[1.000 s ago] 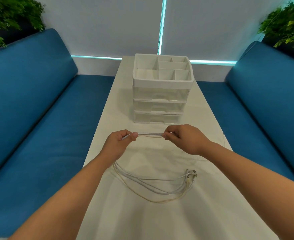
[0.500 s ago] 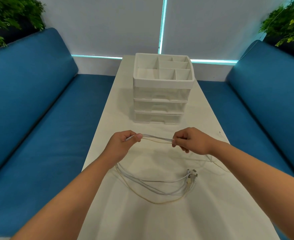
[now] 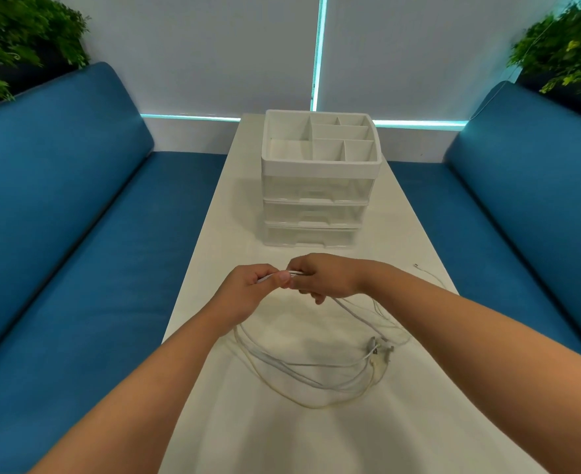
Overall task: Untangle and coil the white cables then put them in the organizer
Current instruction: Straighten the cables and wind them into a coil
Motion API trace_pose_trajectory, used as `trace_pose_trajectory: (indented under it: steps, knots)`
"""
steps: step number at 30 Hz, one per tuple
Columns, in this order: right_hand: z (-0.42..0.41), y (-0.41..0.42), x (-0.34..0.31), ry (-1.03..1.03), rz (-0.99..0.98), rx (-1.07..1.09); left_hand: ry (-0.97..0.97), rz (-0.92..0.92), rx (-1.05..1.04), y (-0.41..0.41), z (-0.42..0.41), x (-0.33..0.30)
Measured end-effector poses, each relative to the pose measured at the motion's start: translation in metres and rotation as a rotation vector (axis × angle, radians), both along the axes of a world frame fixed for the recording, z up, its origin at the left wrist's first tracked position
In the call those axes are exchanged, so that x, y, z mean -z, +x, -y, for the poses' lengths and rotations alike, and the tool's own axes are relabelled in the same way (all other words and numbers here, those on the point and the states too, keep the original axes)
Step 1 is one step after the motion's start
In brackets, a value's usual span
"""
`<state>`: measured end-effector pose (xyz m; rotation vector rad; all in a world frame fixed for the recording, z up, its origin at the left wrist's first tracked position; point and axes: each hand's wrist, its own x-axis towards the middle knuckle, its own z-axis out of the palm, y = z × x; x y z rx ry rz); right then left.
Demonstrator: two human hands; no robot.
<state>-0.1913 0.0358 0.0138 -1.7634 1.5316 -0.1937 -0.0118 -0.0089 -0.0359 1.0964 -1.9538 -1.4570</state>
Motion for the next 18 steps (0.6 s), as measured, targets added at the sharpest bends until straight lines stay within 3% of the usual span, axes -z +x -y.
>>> trace_pose_trajectory:
  steps: [8, 18]
  knots:
    - [-0.021, -0.046, 0.004, -0.116, -0.214, 0.141, 0.043, -0.011, -0.096, 0.018, 0.005, 0.006]
    - [-0.045, -0.059, 0.011, -0.319, -0.282, 0.207, 0.043, -0.029, -0.142, 0.009, 0.004, 0.005]
